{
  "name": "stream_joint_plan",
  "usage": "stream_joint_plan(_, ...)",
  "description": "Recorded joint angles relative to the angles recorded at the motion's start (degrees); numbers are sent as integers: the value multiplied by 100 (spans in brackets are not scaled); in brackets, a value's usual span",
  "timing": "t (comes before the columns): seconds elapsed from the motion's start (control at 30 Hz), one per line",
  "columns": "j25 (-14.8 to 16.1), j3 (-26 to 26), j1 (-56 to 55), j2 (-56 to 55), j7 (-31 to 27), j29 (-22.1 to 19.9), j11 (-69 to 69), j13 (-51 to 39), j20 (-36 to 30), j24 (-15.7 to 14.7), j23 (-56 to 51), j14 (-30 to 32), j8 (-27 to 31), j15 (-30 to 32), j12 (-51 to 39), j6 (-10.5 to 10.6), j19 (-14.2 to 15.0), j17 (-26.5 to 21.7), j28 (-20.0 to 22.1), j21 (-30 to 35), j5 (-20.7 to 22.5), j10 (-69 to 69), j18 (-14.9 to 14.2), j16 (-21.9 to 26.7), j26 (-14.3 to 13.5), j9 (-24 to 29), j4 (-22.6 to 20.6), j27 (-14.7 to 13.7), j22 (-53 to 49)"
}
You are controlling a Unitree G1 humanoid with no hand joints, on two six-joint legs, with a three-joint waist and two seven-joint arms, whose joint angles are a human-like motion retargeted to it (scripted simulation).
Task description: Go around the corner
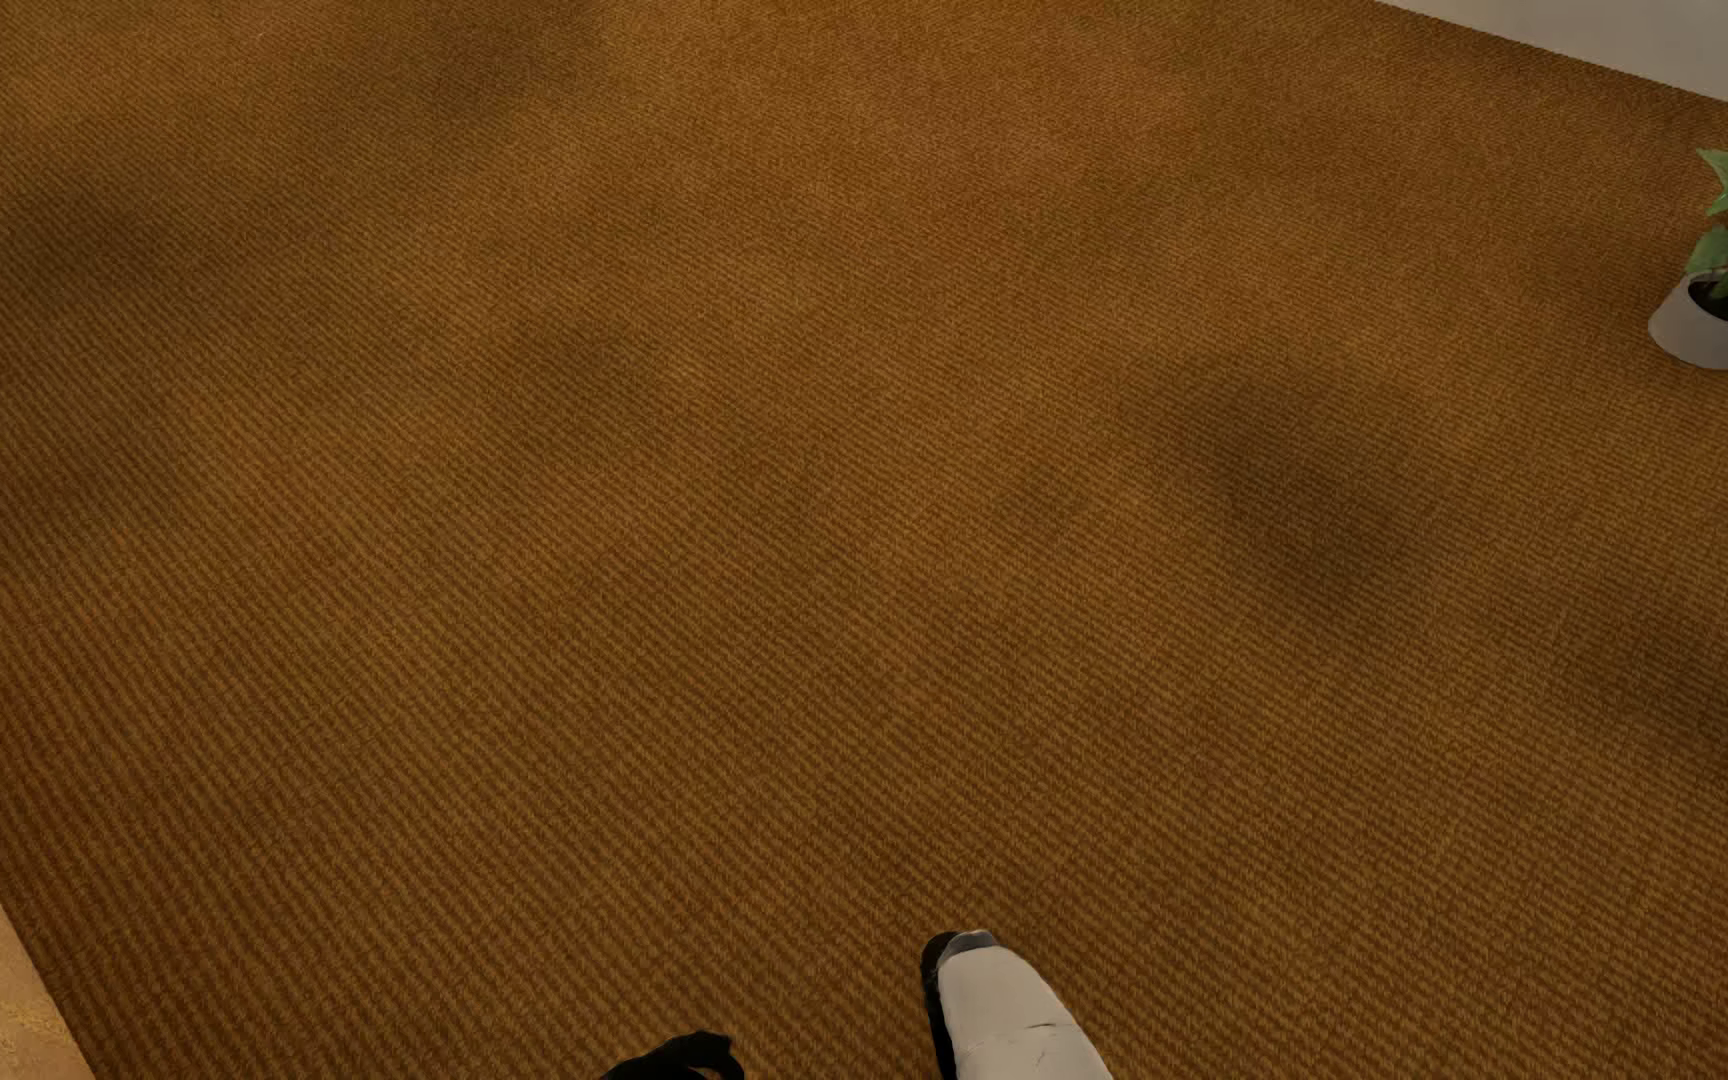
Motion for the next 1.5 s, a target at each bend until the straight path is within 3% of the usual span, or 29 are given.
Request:
stream_joint_plan(0.1, 0, -299, 141, -186, 0, 0, 956, 79, -11, 0, 193, 1036, 0, -185, 257, 123, 0, 9, 0, -196, 23, 457, 0, -85, 0, -131, 213, 0, 508)
stream_joint_plan(0.13, 0, -271, 57, -13, 0, 0, 1279, 50, -124, 0, 315, 1894, 0, -365, 314, 247, 0, 6, 0, -96, 192, 995, 0, -134, 0, -120, 399, 0, 812)
stream_joint_plan(0.2, 0, 26, -834, 542, 0, 0, 1394, -45, -247, 0, 306, 3610, 0, -805, 513, 113, 0, 70, 0, -109, 408, 3017, 0, -166, 0, -133, 420, 0, 1311)
stream_joint_plan(0.3, 0, 816, -2672, 1880, 0, 0, 908, -204, -59, 0, -269, 3460, 0, -1214, 925, -70, 0, 80, 0, -124, 630, 5489, 0, -138, 0, 20, 355, 0, 1320)
stream_joint_plan(0.37, 0, 1442, -3716, 2941, 0, 0, 110, -333, -263, 0, -707, 3653, 0, -1099, 986, -246, 0, 48, 0, -335, 630, 4532, 0, -87, 0, 133, 203, 0, 1451)
stream_joint_plan(0.43, 0, 1973, -4361, 3969, 0, 0, -583, -420, -149, 0, -1132, 4365, 0, -1217, 1221, -377, 0, -40, 0, -370, 554, 2390, 0, -22, 0, 115, 205, 0, 1335)
stream_joint_plan(0.47, 0, 2179, -4624, 4368, 0, 0, -797, -499, -130, 0, -1338, 4059, 0, -1355, 1250, -396, 0, -110, 0, -421, 518, 1412, 0, -19, 0, 57, 233, 0, 1313)
stream_joint_plan(0.53, 0, 2462, -4984, 5063, 0, 0, -924, -704, -138, 0, -1543, 1934, 0, -1647, 1342, -429, 0, -217, 0, -429, 438, 462, 0, 24, 0, -3, 315, 0, 1244)
stream_joint_plan(0.57, 0, 2583, -5035, 5117, 0, 0, -859, -851, -37, 0, -1565, 1906, 0, -1626, 1322, -458, 0, -208, 0, -501, 446, 695, 0, 3, 0, -25, 499, 0, 1254)
stream_joint_plan(0.63, 0, 2889, -5470, 5351, 0, 0, -338, -749, -87, 0, -1381, 4039, 0, -1029, 1362, -533, 0, -145, 0, -705, 221, 1170, 0, -28, 0, -50, 360, 0, 1346)
stream_joint_plan(0.67, 0, 2770, -5481, 5229, 0, 0, 281, -685, -98, 0, -1163, 4555, 0, -140, 1377, -731, 0, -21, 0, -737, -17, 1621, 0, -46, 0, -116, 126, 0, 1496)
stream_joint_plan(0.7, 0, 2528, -5264, 4910, 0, 0, 1255, -557, -242, 0, -935, 4526, 0, 784, 1317, -739, 0, 1, 0, -676, -43, 1885, 0, -63, 0, -168, -82, 0, 1610)
stream_joint_plan(0.73, 0, 2324, -4987, 4264, 0, 0, 2440, -480, -260, 0, -822, 4366, 0, 1202, 1249, -741, 0, -27, 0, -488, -146, 1975, 0, -94, 0, -223, -344, 0, 1644)
stream_joint_plan(0.77, 0, 2109, -4564, 3617, 0, 0, 3500, -305, 116, 0, -876, 3985, 0, 715, 1198, -801, 0, 0, 0, -577, -305, 1887, 0, -187, 0, -248, -553, 0, 1719)
stream_joint_plan(0.83, 0, 1518, -3226, 2597, 0, 0, 4017, -200, 143, 0, -701, 3101, 0, -568, 958, -545, 0, -7, 0, -395, -87, 1299, 0, -126, 0, -134, -531, 0, 1600)
stream_joint_plan(0.93, 0, 518, -1487, 1515, 0, 0, 2124, 34, 211, 0, -628, 1774, 0, -677, 722, -184, 0, -90, 0, -473, -3, 418, 0, 136, 0, -68, -211, 0, 714)
stream_joint_plan(1.03, 0, 114, -423, 873, 0, 0, -605, 171, 592, 0, -570, 670, 0, -116, 320, -184, 0, -65, 0, -541, -181, 105, 0, 319, 0, -232, -55, 0, 193)
stream_joint_plan(1.07, 0, 14, -168, 752, 0, 0, -2778, 192, 585, 0, -490, 609, 0, 1448, 178, -204, 0, -70, 0, -502, -316, 120, 0, 334, 0, -310, -13, 0, 187)
stream_joint_plan(1.1, 0, -156, 98, 627, 0, 0, -904, 233, 737, 0, -436, 780, 0, 220, 142, -158, 0, -69, 0, -534, -374, 210, 0, 309, 0, -283, 192, 0, 169)
stream_joint_plan(1.13, 0, -264, 335, 485, 0, 0, -270, 249, 956, 0, -329, 1136, 0, -402, 210, -126, 0, -35, 0, -485, -332, 422, 0, 266, 0, -270, 411, 0, 76)
stream_joint_plan(1.2, 0, -248, 137, 285, 0, 0, 982, 298, 953, 0, 103, 3060, 0, 27, 479, 105, 0, 10, 0, -384, 13, 1709, 0, -16, 0, -459, 801, 0, 565)
stream_joint_plan(1.23, 0, -121, -264, 585, 0, 0, 1304, 238, 1011, 0, 248, 4035, 0, -257, 609, 119, 0, 37, 0, -428, 209, 2878, 0, -83, 0, -396, 838, 0, 852)
stream_joint_plan(1.27, 0, -29, -979, 993, 0, 0, 1256, 239, 932, 0, 68, 4327, 0, -575, 728, 205, 0, 74, 0, -593, 644, 4377, 0, -85, 0, -283, 947, 0, 943)
stream_joint_plan(1.3, 0, 263, -1527, 1616, 0, 0, 995, 229, 555, 0, -40, 3809, 0, -730, 680, 170, 0, 74, 0, -585, 813, 5307, 0, -127, 0, -177, 842, 0, 1207)
stream_joint_plan(1.33, 0, 599, -2174, 2144, 0, 0, 743, 131, 730, 0, -222, 3347, 0, -773, 763, 11, 0, 88, 0, -597, 786, 5770, 0, -270, 0, -138, 576, 0, 1384)
stream_joint_plan(1.37, 0, 967, -2783, 2719, 0, 0, 350, 96, 472, 0, -533, 3362, 0, -788, 968, -111, 0, 40, 0, -578, 801, 5616, 0, -157, 0, -127, 394, 0, 1100)
stream_joint_plan(1.4, 0, 1337, -3202, 3341, 0, 0, -70, 76, 728, 0, -777, 3630, 0, -795, 1068, -191, 0, 2, 0, -677, 803, 4808, 0, -375, 0, -100, 277, 0, 1537)
stream_joint_plan(1.47, 0, 1860, -3927, 4344, 0, 0, -613, -51, 298, 0, -1327, 4279, 0, -944, 1345, -401, 0, -45, 0, -799, 590, 2575, 0, -226, 0, -83, 114, 0, 1518)
stream_joint_plan(1.5, 0, 2008, -4256, 4679, 0, 0, -753, -210, 279, 0, -1497, 3974, 0, -1108, 1428, -362, 0, -103, 0, -857, 618, 1498, 0, -223, 0, -145, 225, 0, 1508)
